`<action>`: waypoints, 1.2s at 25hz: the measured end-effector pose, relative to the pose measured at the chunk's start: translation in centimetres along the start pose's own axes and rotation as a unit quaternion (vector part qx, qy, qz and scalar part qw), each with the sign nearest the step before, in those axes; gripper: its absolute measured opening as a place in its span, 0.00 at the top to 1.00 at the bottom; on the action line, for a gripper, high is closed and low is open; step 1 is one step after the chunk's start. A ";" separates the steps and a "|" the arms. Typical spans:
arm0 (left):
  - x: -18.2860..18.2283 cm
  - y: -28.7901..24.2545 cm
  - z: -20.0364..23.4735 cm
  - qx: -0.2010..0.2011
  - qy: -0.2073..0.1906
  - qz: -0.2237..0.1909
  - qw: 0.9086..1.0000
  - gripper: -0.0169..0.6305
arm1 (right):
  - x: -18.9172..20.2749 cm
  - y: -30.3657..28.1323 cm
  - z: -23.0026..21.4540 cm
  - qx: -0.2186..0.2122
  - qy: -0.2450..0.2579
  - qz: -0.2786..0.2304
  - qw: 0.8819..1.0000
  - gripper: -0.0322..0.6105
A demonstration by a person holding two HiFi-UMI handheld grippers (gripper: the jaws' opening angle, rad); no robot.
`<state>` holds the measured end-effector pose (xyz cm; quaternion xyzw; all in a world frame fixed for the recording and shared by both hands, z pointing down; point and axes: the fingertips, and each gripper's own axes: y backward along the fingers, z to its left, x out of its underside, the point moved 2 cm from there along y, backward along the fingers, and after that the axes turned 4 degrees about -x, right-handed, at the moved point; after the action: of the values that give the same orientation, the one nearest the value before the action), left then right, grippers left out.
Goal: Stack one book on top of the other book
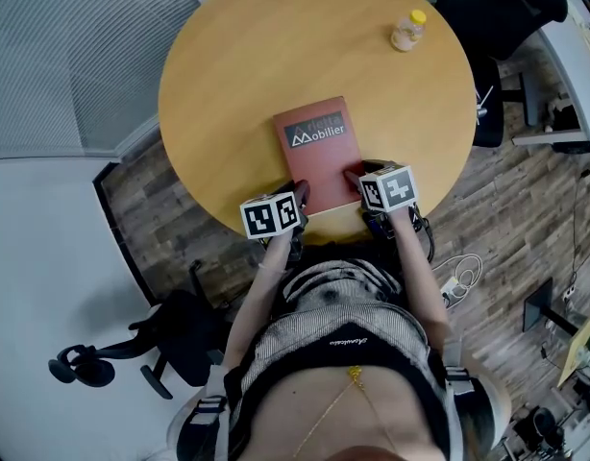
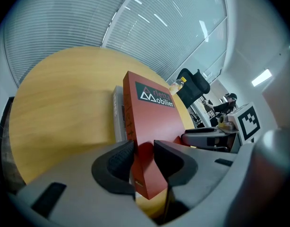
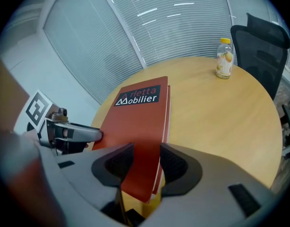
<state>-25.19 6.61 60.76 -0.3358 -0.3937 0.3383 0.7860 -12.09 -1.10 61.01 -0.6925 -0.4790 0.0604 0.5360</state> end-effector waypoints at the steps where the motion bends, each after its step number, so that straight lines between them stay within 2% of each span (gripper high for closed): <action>1: 0.0 -0.1 0.1 0.002 0.002 0.002 1.000 0.77 | 0.1 -0.1 0.0 -0.001 -0.002 0.000 1.000 0.67; 11: 0.4 -0.7 0.8 0.013 0.015 0.015 1.000 0.77 | 0.2 -0.9 -0.3 -0.005 0.000 0.005 1.000 0.67; 22: 0.3 -1.1 0.8 0.030 -0.005 0.011 0.999 0.76 | 0.0 -0.9 -0.5 -0.014 0.008 -0.001 1.000 0.67; 30: 0.3 -0.9 0.9 0.039 -0.003 0.004 0.999 0.75 | 0.1 -0.9 -0.3 -0.021 0.006 -0.007 1.000 0.67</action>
<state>-25.60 6.59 62.00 -0.3055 -0.3816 0.3574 0.7958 -12.39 -1.31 61.90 -0.7010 -0.4816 0.0425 0.5243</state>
